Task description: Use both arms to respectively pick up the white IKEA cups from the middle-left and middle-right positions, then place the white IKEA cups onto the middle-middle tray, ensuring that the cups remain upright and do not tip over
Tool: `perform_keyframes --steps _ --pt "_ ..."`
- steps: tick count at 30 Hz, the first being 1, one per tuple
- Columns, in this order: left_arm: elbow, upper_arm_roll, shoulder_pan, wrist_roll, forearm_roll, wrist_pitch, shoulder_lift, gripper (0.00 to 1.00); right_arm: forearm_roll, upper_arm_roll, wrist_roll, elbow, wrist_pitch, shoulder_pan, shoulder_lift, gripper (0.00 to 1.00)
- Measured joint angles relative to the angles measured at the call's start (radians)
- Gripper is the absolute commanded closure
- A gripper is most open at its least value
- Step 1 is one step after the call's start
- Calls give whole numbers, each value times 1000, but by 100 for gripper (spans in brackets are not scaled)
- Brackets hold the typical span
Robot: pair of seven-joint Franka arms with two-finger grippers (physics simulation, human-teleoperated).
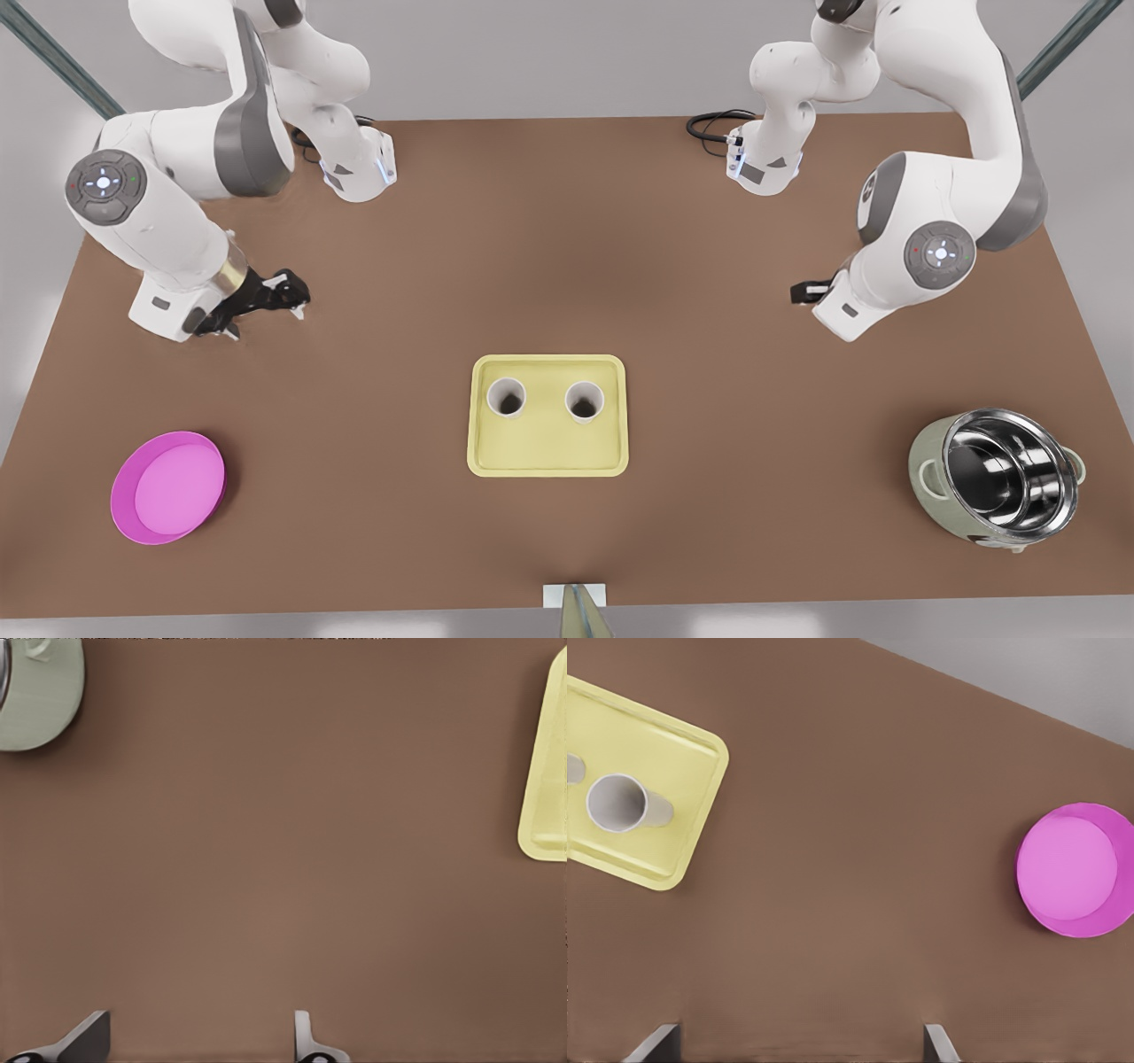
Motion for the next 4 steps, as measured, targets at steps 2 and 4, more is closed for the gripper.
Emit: perform_keyframes --steps 2,4 --pt "8 2 4 11 -14 -8 0 0 -31 18 21 -30 -49 -35 -63 0" --pt "13 3 6 21 -23 -13 1 0 -48 21 40 -39 -87 -58 -80 0"
